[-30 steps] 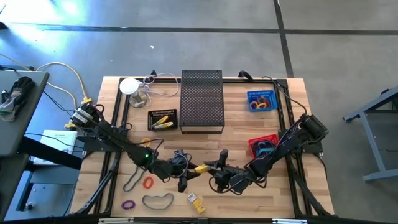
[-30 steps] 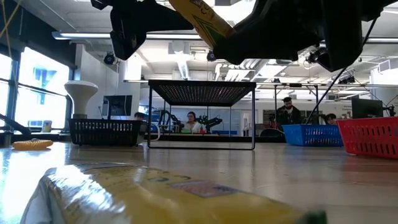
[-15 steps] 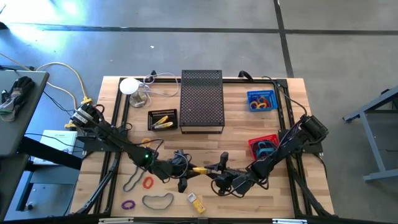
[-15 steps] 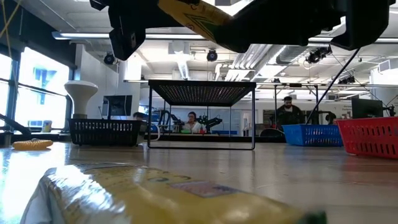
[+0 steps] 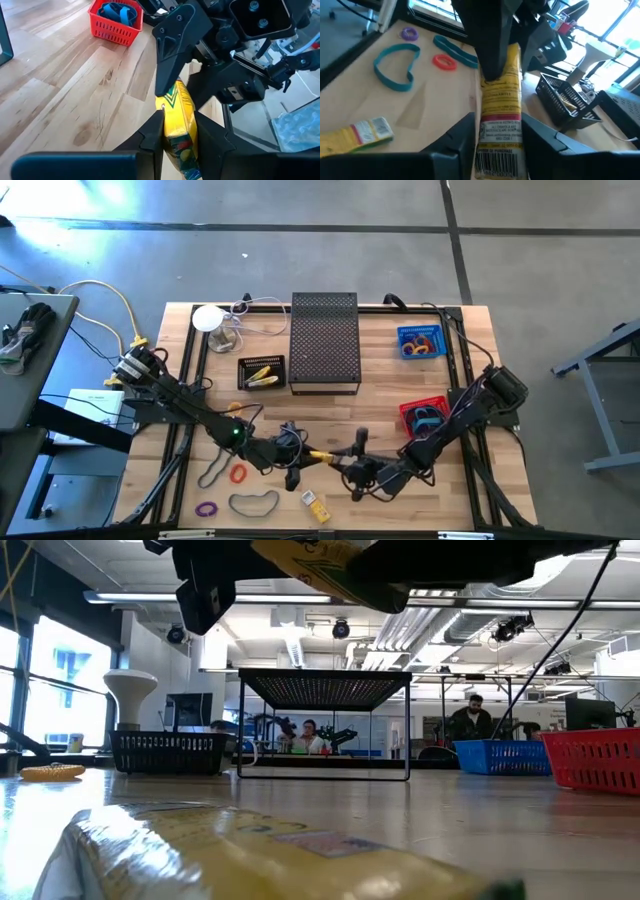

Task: Pick & Place Office Desk Supplies
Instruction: Put the yellow crayon box into the black bin

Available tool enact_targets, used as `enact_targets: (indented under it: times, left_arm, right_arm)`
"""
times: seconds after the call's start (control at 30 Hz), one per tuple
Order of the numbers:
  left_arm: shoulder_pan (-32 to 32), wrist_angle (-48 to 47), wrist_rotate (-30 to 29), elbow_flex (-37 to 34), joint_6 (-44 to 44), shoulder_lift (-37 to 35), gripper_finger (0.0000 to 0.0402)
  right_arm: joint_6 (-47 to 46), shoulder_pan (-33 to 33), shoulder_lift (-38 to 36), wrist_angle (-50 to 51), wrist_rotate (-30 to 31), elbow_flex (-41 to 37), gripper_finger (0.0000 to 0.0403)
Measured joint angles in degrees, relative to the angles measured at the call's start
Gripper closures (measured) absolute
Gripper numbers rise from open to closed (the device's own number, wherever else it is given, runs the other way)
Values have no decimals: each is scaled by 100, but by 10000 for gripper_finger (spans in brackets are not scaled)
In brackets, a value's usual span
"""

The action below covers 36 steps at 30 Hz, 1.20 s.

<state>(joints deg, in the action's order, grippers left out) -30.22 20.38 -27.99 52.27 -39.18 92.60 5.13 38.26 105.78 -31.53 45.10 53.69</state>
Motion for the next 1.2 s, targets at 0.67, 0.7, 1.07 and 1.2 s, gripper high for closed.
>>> enact_targets:
  times: [0.67, 0.7, 1.07, 1.2]
  left_arm:
    - [-30, -299, 337, -9, 191, -25, 326]
    - [-36, -426, 342, -9, 192, -60, 326]
    - [-99, -3297, 99, -9, 95, -1743, 326]
    - [-265, -4653, -312, -9, -186, -2503, 326]
  right_arm:
    - [600, 628, -1, -453, 768, 15, 117]
    - [739, 670, -2, -498, 916, 15, 116]
    - [969, 846, -2, -651, 1450, 15, 115]
    - [959, 813, -2, -649, 1451, 13, 116]
